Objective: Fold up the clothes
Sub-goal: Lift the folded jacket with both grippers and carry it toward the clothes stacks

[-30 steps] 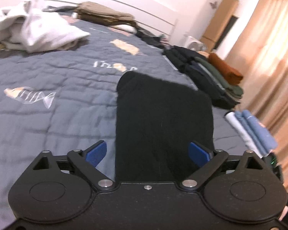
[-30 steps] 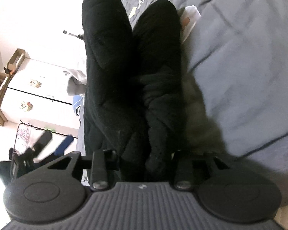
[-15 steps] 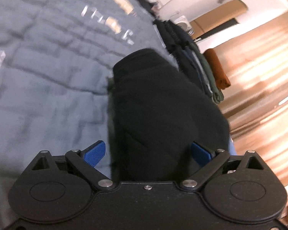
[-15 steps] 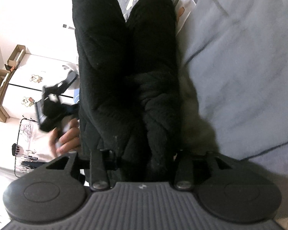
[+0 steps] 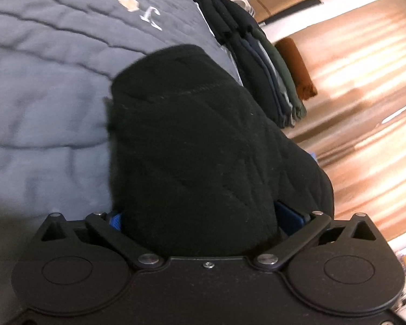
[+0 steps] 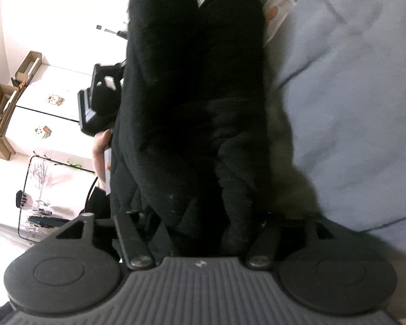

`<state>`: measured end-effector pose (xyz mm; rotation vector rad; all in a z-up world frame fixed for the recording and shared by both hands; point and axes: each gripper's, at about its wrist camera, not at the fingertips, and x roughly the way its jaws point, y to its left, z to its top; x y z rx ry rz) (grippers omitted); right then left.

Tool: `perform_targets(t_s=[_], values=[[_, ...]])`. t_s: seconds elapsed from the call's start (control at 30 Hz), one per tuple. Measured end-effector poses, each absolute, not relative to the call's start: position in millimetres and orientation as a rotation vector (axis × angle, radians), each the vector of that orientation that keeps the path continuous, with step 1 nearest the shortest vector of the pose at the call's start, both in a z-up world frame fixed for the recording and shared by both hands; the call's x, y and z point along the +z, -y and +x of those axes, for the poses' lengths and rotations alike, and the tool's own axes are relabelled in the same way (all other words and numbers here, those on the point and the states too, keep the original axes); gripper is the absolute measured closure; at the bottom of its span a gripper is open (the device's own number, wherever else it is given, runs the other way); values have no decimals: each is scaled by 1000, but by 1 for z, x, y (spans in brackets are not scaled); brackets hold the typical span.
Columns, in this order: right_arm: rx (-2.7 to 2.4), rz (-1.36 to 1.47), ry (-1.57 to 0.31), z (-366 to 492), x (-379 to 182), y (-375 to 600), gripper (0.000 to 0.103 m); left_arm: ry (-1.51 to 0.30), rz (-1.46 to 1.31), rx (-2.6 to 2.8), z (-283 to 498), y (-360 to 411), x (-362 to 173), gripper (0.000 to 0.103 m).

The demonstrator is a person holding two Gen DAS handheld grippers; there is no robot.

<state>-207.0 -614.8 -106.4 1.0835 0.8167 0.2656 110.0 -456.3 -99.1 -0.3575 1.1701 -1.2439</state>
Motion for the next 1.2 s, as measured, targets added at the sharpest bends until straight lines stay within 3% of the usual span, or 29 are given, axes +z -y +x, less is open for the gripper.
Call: perform_targets(t_s=[0.1, 0.13, 0.17, 0.2, 0.23, 0.27, 0.3, 0.43, 0.73, 1.2], values=[[260, 1033, -822, -205, -101, 603, 24, -1159, -329, -1261, 105, 468, -99, 1], [259, 1016, -824, -204, -99, 600, 24, -1145, -324, -1255, 101, 470, -97, 4], [255, 1004, -820, -204, -97, 597, 24, -1128, -320, -1247, 97, 472, -96, 13], [250, 992, -815, -204, -95, 595, 30, -1113, -319, -1238, 94, 473, -95, 19], [246, 981, -811, -205, -92, 593, 36, -1097, -320, -1234, 91, 473, -93, 32], [245, 986, -803, -204, -91, 592, 55, -1078, -319, -1234, 88, 471, -90, 41], [244, 1007, -797, -204, -89, 594, 63, -1053, -318, -1232, 85, 468, -86, 44], [289, 1126, -718, -217, -80, 611, 72, -951, -348, -1222, 75, 446, -62, 71], [490, 1256, -563, -255, -23, 638, 73, -794, -429, -1236, 29, 394, 5, 72], [552, 1083, -655, -308, 28, 655, 73, -633, -537, -1158, -63, 373, 52, 72]])
